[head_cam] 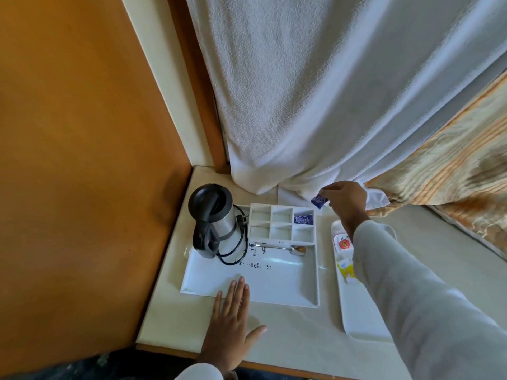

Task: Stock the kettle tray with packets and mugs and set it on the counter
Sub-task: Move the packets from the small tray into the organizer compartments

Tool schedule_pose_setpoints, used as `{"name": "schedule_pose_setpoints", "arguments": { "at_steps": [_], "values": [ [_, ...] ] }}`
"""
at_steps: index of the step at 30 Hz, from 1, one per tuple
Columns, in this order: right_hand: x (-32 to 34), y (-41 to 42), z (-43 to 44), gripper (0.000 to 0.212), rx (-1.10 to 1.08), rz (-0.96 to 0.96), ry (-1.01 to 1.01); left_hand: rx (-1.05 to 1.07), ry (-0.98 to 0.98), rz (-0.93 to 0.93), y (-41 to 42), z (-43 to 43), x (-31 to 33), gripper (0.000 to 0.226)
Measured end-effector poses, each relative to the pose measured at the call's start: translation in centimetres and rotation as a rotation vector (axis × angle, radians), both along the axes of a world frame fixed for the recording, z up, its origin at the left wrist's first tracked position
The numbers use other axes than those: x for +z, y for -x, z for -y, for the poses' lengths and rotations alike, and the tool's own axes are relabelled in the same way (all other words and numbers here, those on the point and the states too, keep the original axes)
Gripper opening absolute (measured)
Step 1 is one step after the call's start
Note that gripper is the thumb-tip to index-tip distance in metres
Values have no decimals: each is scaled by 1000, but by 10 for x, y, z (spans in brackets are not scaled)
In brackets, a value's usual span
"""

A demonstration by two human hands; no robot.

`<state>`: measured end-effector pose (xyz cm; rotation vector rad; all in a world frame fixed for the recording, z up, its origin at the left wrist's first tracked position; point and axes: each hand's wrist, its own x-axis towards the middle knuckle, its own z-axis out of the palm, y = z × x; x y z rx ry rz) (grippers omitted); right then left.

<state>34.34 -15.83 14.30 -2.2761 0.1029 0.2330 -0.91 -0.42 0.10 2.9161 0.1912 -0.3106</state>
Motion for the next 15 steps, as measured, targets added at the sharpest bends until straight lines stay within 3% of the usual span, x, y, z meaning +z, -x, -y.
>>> {"name": "schedule_pose_setpoints", "arguments": {
  "at_steps": [2, 6, 15],
  "values": [
    [-1, 3, -2, 13, -37, -41, -74, 5, 5, -2, 0, 1, 0, 99],
    [-22, 17, -9, 3, 25, -133, -31, 2, 1, -8, 0, -1, 1, 98],
    [-36, 37, 17, 46, 36, -76, 91, -2, -10, -16, 1, -1, -3, 99]
  ]
}}
